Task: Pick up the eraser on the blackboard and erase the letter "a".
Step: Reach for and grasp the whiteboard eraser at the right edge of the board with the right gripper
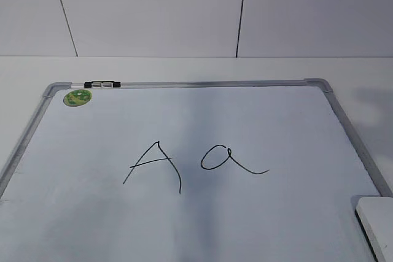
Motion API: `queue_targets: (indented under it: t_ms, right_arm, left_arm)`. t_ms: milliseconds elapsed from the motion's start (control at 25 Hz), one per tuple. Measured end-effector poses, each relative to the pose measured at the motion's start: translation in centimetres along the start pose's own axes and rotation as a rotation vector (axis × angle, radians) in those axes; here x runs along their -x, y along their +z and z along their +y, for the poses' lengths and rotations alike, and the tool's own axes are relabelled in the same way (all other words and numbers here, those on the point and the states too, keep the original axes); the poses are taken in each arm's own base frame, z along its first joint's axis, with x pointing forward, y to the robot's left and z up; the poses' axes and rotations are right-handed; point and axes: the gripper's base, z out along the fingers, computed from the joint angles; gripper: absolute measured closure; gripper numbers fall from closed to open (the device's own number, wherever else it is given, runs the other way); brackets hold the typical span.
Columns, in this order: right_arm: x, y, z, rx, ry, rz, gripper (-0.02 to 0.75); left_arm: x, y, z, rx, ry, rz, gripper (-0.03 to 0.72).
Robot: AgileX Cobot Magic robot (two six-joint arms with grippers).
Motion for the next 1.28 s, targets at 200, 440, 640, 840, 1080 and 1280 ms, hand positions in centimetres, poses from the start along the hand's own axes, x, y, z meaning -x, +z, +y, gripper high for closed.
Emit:
queue_targets:
  t_ms: [200, 440, 640, 840, 1080, 1280]
  right_arm:
    - [0.6, 1.1, -0.2, -0.004, 0.009, 0.046, 0.146]
    - [1.1, 2.0, -0.3, 0.001, 0.018, 0.085, 0.145]
    - [1.2, 2.3, -0.3, 0.004, 0.034, 0.098, 0.104]
    - [1.7, 3.3, -0.5, 0.001, 0.042, 0.137, 0.059]
    - [2.5, 5.2, -0.6, 0.017, 0.059, 0.213, 0.057]
    - [2.9, 6.5, -0.8, 0.017, 0.068, 0.259, 0.059]
  left_arm:
    - [0.0, 0.0, 0.0, 0.0, 0.0, 0.0, 0.453]
    - [0.0, 0.0, 0.0, 0.0, 0.0, 0.0, 0.453]
    - [0.0, 0.0, 0.0, 0.0, 0.0, 0.0, 0.454]
    - [0.0, 0.0, 0.0, 0.0, 0.0, 0.0, 0.454]
    - [0.0, 0.0, 0.0, 0.0, 0.0, 0.0, 0.453]
    - [0.0, 0.0, 0.0, 0.0, 0.0, 0.0, 0.453]
